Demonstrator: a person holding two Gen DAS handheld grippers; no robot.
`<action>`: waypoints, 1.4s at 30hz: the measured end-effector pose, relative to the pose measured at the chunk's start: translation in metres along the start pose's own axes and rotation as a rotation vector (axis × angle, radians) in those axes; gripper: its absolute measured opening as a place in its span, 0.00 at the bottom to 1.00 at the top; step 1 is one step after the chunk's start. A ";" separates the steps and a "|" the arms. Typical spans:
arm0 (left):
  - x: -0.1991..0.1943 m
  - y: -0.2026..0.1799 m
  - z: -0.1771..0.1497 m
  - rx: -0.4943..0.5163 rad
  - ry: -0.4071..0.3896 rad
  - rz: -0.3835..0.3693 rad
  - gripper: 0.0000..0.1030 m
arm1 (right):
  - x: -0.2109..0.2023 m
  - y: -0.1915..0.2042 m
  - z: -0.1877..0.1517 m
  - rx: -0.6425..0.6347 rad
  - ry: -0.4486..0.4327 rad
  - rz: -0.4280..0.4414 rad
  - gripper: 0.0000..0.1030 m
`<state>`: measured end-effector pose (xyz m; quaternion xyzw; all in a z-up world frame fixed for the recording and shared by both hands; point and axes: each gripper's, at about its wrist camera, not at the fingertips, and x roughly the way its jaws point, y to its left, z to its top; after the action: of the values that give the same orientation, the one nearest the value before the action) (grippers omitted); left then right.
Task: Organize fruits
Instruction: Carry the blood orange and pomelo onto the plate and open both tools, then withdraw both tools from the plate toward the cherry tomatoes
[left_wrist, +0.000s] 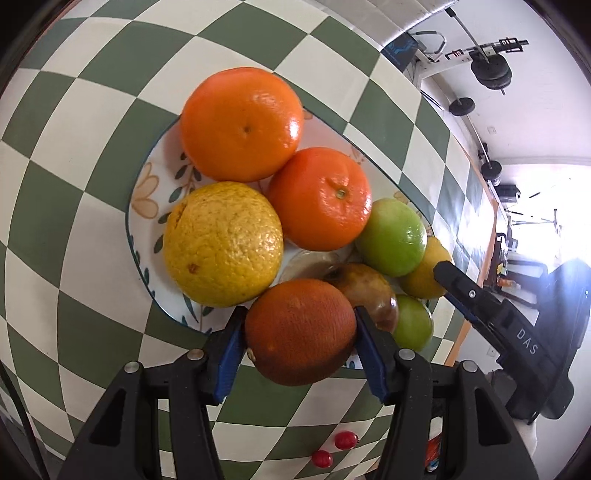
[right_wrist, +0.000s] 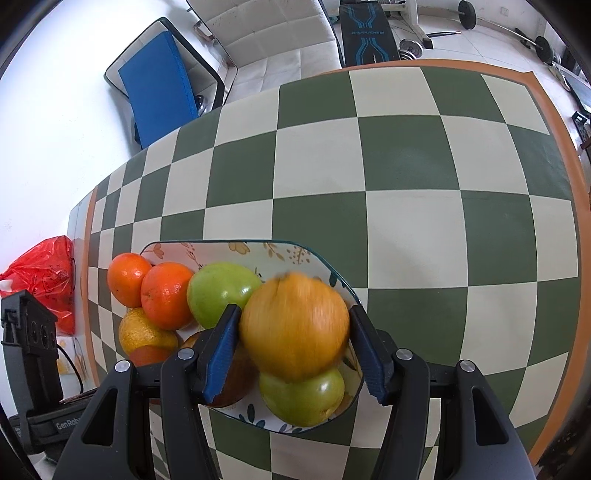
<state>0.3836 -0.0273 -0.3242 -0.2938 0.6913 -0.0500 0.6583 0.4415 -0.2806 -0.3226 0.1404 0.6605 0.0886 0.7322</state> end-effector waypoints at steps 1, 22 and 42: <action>0.000 0.003 0.000 -0.008 0.000 0.001 0.53 | 0.000 0.000 0.000 0.002 0.001 0.003 0.61; -0.046 -0.034 -0.026 0.287 -0.160 0.352 0.91 | -0.062 0.021 -0.063 -0.072 -0.114 -0.208 0.95; -0.136 -0.038 -0.111 0.439 -0.365 0.392 0.93 | -0.152 0.068 -0.166 -0.062 -0.276 -0.226 0.95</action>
<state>0.2865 -0.0293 -0.1725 -0.0106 0.5781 -0.0168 0.8157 0.2634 -0.2500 -0.1722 0.0535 0.5620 0.0061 0.8254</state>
